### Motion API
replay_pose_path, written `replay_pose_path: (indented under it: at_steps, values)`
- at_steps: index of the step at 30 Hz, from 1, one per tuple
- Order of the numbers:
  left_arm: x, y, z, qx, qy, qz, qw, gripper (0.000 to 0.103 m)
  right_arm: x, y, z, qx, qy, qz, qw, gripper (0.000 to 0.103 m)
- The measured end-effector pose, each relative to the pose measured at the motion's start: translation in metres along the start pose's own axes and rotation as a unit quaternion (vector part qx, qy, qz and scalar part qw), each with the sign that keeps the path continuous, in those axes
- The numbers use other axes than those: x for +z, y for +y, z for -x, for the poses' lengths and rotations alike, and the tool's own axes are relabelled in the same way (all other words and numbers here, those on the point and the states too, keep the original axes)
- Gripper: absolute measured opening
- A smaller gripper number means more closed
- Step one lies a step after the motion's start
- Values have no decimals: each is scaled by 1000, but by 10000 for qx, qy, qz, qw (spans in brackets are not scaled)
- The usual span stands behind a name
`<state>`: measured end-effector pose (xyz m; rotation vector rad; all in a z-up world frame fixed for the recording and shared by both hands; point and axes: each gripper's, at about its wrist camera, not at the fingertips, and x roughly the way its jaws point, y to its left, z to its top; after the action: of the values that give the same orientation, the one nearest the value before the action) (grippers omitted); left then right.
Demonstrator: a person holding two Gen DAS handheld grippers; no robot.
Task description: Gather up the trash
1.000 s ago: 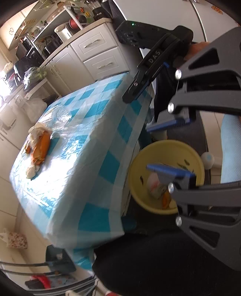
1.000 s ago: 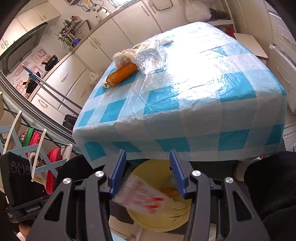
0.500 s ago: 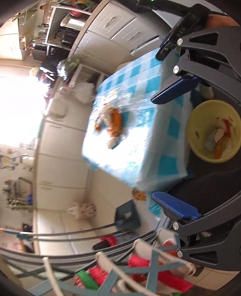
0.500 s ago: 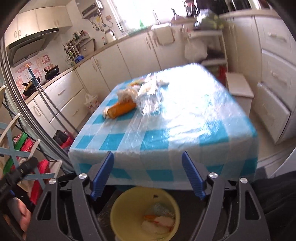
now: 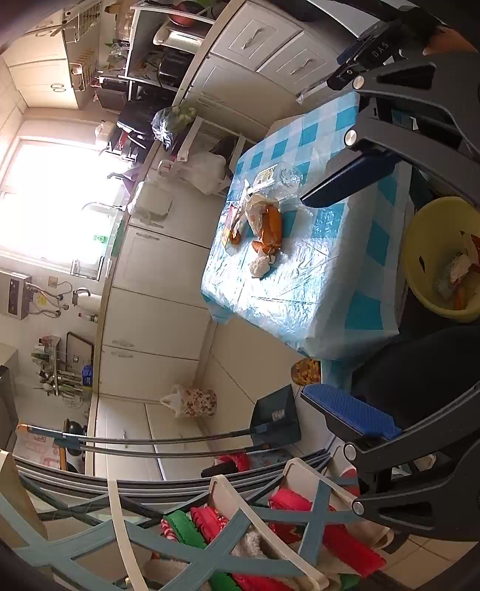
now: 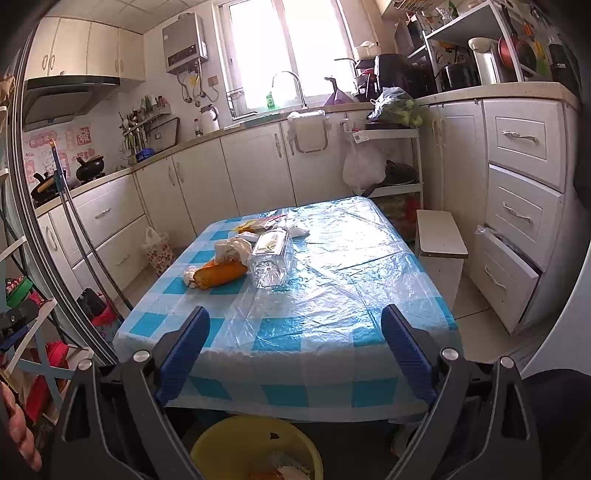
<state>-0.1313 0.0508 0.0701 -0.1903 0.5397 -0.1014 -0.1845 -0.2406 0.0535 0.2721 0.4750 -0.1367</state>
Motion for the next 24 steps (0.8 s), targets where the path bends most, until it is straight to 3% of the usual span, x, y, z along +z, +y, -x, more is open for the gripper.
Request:
replay_pose_path:
  at_steps: [24]
  values:
    - [0,-1,1,227,49,-205,9995,96,-2,8,6,13,-57,69,10000,91]
